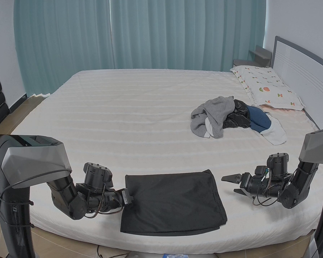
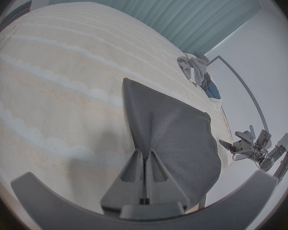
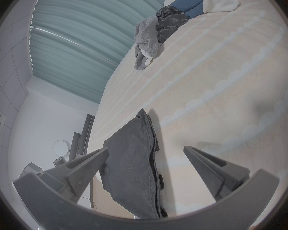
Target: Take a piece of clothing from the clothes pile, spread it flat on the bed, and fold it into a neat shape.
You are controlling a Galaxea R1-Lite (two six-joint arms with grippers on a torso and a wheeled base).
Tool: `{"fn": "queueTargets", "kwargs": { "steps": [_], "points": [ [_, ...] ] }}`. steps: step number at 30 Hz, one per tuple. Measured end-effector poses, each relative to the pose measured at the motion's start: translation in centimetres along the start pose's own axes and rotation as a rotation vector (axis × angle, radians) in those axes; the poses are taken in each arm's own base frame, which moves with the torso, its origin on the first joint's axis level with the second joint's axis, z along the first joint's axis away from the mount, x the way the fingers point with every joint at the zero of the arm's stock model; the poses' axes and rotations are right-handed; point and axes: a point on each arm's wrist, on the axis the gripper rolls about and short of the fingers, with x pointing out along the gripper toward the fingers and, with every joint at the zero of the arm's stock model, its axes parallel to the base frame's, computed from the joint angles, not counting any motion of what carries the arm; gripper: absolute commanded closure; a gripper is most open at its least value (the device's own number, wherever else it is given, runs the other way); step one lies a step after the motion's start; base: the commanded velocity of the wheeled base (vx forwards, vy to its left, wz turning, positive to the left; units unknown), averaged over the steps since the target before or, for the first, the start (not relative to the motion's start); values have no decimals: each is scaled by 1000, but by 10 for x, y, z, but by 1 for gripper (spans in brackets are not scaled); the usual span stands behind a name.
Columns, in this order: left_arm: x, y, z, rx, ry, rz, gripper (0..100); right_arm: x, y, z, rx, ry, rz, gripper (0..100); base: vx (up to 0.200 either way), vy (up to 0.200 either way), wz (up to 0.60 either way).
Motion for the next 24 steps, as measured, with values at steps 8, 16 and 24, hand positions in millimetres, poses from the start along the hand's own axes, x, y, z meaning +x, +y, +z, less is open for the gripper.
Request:
{"fn": "queueTargets", "kwargs": {
  "steps": [8, 16, 24],
  "points": [
    [-3, 1, 2, -7, -7, 1, 100, 0, -1, 0, 1, 0, -2, 0, 0, 200, 0],
    [-6, 0, 2, -4, -19, -7, 100, 1, -1, 0, 1, 3, -1, 0, 0, 200, 0],
    [-8, 1, 1, -2, -26, -10, 100, 1, -1, -1, 1, 4, -2, 0, 0, 200, 0]
  ]
}}
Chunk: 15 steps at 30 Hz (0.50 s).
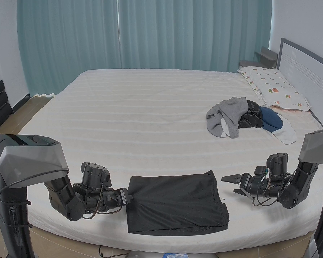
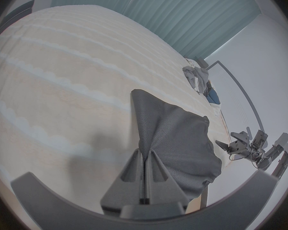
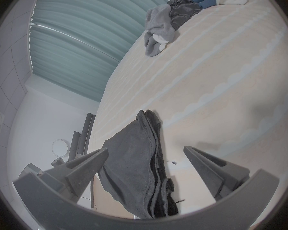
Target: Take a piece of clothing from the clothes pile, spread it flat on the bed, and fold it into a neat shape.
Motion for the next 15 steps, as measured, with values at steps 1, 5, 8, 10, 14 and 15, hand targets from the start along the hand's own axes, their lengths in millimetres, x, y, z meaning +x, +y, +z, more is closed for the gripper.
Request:
{"fn": "queueTargets", "kwargs": {
  "steps": [1, 5, 8, 10, 14, 15],
  "points": [
    [0, 0, 0, 0, -2, -1, 100, 0, 0, 0, 0, 1, 0, 0, 0, 200, 0],
    [0, 0, 0, 0, -2, 1, 100, 0, 0, -1, 0, 2, -1, 0, 0, 200, 0],
    [0, 0, 0, -1, -3, 4, 100, 0, 0, -1, 0, 3, 0, 0, 0, 200, 0],
    [0, 0, 0, -1, -3, 5, 100, 0, 0, -1, 1, 4, -1, 0, 0, 200, 0],
    [0, 1, 0, -2, -5, 5, 100, 0, 0, -2, -1, 6, 0, 0, 0, 200, 0],
    [-1, 1, 0, -3, -5, 6, 100, 0, 0, -2, -1, 6, -1, 0, 0, 200, 0]
  ]
}}
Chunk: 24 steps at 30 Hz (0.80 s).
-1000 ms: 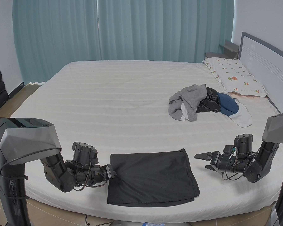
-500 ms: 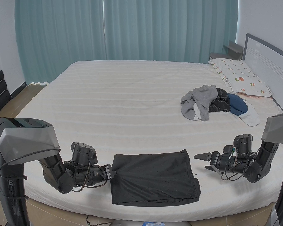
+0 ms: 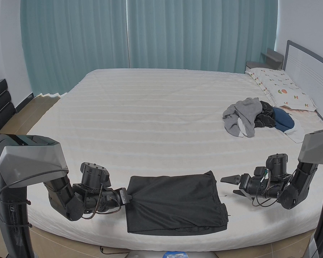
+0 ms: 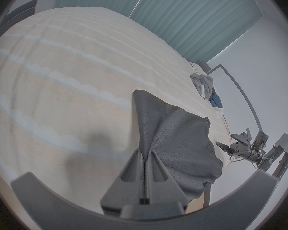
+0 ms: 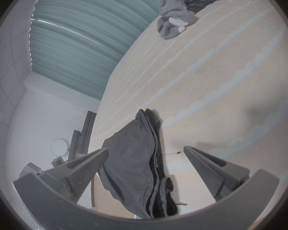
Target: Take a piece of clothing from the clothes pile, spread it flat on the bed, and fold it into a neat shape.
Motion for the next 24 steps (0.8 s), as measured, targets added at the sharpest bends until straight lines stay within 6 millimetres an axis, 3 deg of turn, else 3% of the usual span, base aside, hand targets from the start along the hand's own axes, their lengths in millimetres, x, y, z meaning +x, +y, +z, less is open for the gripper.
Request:
{"fn": "queueTargets", "kwargs": {
  "steps": [14, 24],
  "points": [
    [0, 0, -1, 0, 3, -1, 100, 0, 1, -1, -1, 3, 1, 0, 0, 200, 0],
    [-1, -2, -7, 8, 21, 2, 100, 0, 1, -1, -1, 4, 1, 0, 0, 0, 0]
  ]
}}
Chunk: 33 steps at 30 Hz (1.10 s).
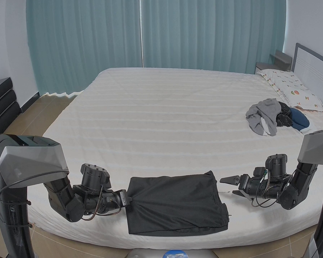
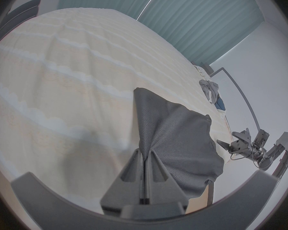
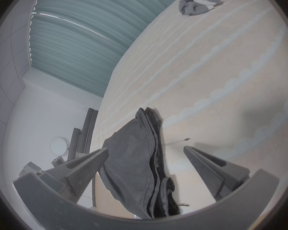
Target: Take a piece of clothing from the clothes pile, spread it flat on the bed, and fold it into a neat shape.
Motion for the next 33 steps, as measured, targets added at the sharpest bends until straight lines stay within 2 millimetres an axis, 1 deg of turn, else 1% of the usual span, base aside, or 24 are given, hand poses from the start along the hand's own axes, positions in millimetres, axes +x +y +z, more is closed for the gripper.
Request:
{"fn": "queueTargets", "kwargs": {
  "steps": [3, 4, 11, 18, 24, 28, 33],
  "points": [
    [0, -2, -3, 4, 8, -3, 100, 0, 0, 0, 0, 0, 0, 0, 0, 0, 0],
    [0, -2, -3, 6, 11, -3, 0, 0, 0, 0, 0, 0, 0, 0, 0, 0, 0],
    [-1, -6, -10, 17, 31, -7, 0, 0, 0, 0, 0, 0, 0, 0, 0, 0, 0],
    [0, -8, -12, 18, 36, -11, 0, 0, 0, -1, 1, 2, -1, 0, 0, 0, 0],
    [0, -11, -7, -50, 15, -25, 0, 0, 1, -3, -1, 9, 0, 0, 0, 0, 0],
    [-2, -14, 0, -73, -26, -49, 0, 2, 6, -9, -12, 30, 7, 0, 0, 0, 0],
    [-7, -14, 5, -78, -93, -6, 0, 5, 12, -17, -29, 49, 10, 0, 0, 0, 0]
  ]
}}
